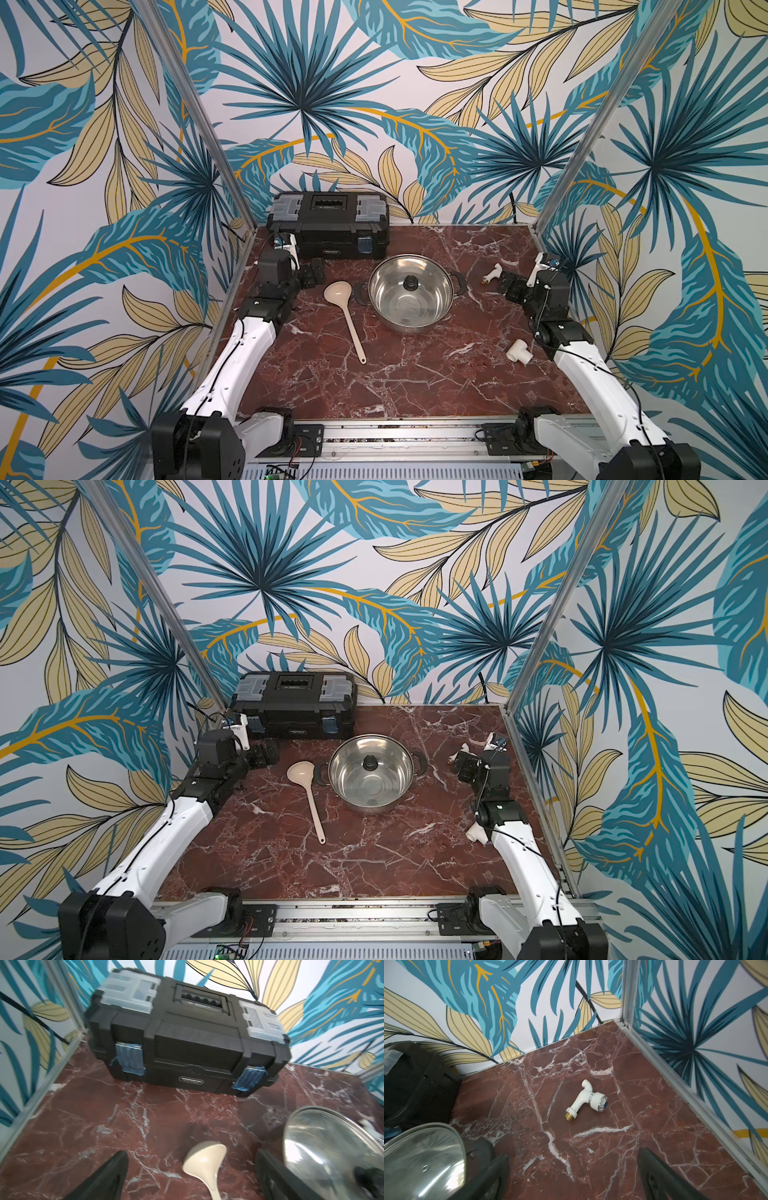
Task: Stir the soup with a spoon
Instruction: Pick up the lid from the pan.
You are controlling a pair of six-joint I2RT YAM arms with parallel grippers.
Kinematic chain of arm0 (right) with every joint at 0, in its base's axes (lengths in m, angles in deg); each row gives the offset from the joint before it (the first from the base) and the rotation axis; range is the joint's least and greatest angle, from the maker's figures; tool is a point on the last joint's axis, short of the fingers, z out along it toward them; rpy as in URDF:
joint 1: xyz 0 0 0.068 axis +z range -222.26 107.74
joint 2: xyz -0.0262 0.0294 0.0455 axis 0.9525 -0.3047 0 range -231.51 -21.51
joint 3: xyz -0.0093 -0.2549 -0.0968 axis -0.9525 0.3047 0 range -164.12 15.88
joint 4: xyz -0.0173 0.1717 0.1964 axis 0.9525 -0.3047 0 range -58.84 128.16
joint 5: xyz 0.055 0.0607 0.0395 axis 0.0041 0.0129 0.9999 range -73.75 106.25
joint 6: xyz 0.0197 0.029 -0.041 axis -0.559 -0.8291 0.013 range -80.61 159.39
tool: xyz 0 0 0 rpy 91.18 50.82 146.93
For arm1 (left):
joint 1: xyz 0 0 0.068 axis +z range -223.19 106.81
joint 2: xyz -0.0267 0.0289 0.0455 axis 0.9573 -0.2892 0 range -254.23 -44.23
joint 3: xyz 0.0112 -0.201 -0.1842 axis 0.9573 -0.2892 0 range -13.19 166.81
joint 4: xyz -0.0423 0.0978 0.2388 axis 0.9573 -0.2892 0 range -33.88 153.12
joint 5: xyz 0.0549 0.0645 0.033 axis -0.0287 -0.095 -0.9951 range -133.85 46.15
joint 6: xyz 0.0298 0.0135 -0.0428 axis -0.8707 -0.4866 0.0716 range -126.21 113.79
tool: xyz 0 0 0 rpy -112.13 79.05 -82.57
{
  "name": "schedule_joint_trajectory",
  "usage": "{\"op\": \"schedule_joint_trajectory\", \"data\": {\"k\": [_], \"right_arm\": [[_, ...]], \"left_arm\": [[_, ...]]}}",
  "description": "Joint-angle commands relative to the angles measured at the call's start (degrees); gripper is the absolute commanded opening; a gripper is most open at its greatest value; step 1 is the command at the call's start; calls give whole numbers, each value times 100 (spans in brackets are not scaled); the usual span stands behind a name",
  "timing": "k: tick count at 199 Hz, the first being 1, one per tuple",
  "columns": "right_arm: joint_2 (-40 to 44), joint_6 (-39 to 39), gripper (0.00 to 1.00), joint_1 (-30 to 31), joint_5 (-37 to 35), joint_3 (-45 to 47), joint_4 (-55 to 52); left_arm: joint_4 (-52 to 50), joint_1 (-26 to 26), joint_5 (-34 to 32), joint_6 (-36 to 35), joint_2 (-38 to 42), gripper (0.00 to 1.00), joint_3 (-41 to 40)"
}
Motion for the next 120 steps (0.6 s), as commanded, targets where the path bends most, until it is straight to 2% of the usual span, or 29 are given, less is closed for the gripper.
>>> {"op": "schedule_joint_trajectory", "data": {"k": [1,26,54,116,120], "right_arm": [[-92,-407,99,7,992,-328,-1253],[108,-655,99,12,1257,-383,-1449],[326,-862,99,12,1507,-441,-1570],[437,-981,100,33,1593,-699,-2013],[456,-990,99,30,1595,-701,-2028]], "left_arm": [[-1548,-607,159,430,-206,100,949],[-2227,-1408,-79,446,-712,100,1825],[-2893,-1998,-100,558,-1564,100,2840],[-3941,-3288,-762,334,-3434,100,4883],[-4015,-3358,-963,301,-3540,100,5008]]}}
